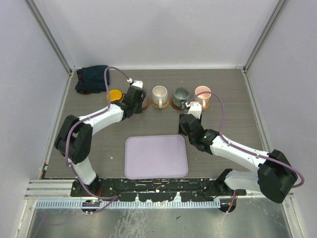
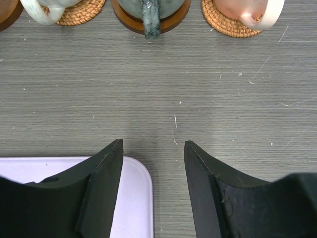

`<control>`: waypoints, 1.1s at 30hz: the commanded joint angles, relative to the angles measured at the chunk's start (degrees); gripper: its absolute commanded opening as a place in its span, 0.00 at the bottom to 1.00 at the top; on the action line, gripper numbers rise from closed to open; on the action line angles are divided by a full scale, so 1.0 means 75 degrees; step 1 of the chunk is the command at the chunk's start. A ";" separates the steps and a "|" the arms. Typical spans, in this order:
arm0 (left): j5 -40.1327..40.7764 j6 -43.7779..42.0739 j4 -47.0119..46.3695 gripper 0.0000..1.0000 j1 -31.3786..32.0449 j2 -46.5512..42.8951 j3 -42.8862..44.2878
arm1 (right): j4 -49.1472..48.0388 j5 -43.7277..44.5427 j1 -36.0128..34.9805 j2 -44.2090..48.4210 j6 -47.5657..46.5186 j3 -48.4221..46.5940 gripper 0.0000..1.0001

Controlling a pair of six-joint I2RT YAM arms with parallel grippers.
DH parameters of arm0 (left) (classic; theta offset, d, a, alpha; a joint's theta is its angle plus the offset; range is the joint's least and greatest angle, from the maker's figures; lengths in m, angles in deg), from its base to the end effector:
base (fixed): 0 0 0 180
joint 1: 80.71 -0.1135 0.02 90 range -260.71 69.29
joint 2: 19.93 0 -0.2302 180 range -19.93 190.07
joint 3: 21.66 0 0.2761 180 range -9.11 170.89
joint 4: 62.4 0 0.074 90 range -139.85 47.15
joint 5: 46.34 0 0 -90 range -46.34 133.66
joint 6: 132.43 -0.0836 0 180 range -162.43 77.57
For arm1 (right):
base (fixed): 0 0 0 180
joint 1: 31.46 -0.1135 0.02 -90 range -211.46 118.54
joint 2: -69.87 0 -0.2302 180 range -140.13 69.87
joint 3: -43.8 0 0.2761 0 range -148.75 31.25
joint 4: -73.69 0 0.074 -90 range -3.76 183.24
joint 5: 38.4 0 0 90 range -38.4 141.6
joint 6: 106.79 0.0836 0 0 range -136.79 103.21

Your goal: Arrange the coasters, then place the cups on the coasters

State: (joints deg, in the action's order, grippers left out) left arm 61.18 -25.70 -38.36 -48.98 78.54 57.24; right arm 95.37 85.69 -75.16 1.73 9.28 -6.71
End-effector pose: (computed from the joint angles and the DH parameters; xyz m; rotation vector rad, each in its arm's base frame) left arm 0.3750 -0.2023 0.1427 0.1487 2.2851 -0.0807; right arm 0.2552 0.1791 0.1528 -0.0205 2.1233 0.0408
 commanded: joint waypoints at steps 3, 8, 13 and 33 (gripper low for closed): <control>0.0125 0.0338 -0.0642 0.00 -0.0130 0.0275 0.1037 | -0.0115 0.0254 0.0058 0.0118 -0.0189 -0.0088 0.58; 0.0087 0.0516 -0.0673 0.00 -0.0239 0.0627 0.1238 | -0.0115 0.0193 0.0079 0.0099 -0.0254 -0.0062 0.58; 0.0078 0.0599 -0.0714 0.00 -0.0272 0.0940 0.1348 | -0.0109 0.0116 0.0086 -0.0037 -0.0253 -0.0092 0.58; 0.0425 0.0824 -0.1298 0.00 -0.0293 0.1327 0.1100 | -0.0170 -0.0232 0.0086 -0.0122 -0.0185 0.0015 0.58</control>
State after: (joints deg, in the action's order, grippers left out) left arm 61.53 -20.63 -39.89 -50.84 89.47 63.97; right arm 95.37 84.29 -74.73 1.03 7.57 -6.69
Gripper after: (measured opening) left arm 0.193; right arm 0.578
